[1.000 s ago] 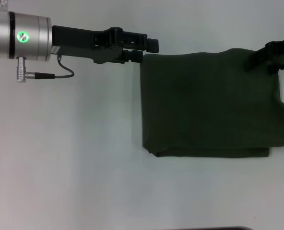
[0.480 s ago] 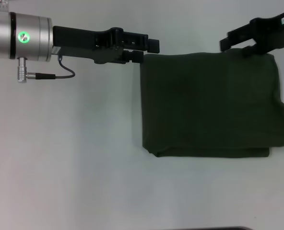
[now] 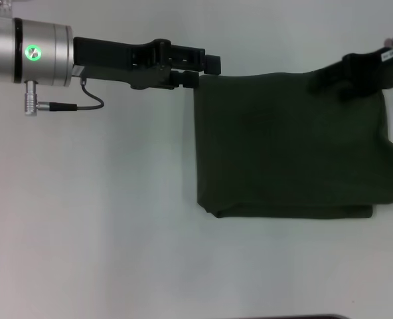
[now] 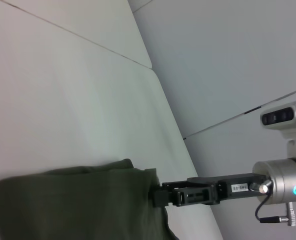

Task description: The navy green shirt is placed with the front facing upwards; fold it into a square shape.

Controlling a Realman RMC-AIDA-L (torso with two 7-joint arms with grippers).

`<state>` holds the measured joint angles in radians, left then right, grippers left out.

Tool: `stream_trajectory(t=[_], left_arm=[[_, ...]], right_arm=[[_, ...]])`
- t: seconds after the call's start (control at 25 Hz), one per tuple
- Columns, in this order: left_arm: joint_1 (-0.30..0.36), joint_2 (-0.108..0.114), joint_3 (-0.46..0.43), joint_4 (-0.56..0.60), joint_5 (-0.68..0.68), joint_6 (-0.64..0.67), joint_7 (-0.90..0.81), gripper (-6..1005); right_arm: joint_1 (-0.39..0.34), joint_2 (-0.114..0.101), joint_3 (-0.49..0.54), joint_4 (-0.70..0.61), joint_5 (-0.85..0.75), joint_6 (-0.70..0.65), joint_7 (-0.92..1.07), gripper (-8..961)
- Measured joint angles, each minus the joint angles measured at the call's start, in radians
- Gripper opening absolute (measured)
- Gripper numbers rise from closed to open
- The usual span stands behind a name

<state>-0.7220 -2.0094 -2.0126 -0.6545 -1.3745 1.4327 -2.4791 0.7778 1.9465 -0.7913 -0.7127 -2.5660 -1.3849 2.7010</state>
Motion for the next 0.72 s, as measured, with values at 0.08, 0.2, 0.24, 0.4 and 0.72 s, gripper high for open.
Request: stream_trajectory(t=[0.08,0.2,0.24,0.4,0.72], left_arm=[[0.002,0.0,0.0,0.002,0.0,0.0,0.0,647],[0.004,-0.001,0.001,0.002,0.001,-0.003,0.0,647],[0.004,-0.002,0.006,0.003,0.007,-0.004,0.0,648],[-0.027,-0.003,0.017,0.016,0.128,-0.007,-0.05,648],[-0.074,-0.043,0.016,0.083,0.286,-0.058,-0.168,649]], right_arm=[[-0.003,0.003,0.002,0.0,-0.028,0.012,0.005,823],[-0.004,0.003,0.004,-0.006,-0.041,0.012,0.009,823],[-0.003,0.002,0.005,-0.012,-0.038,0.002,0.009,823],[0.009,-0.012,0.013,-0.048,-0.008,-0.072,0.01,823],[0.035,-0.057,0.049,-0.068,0.044,-0.193,0.01,823]])
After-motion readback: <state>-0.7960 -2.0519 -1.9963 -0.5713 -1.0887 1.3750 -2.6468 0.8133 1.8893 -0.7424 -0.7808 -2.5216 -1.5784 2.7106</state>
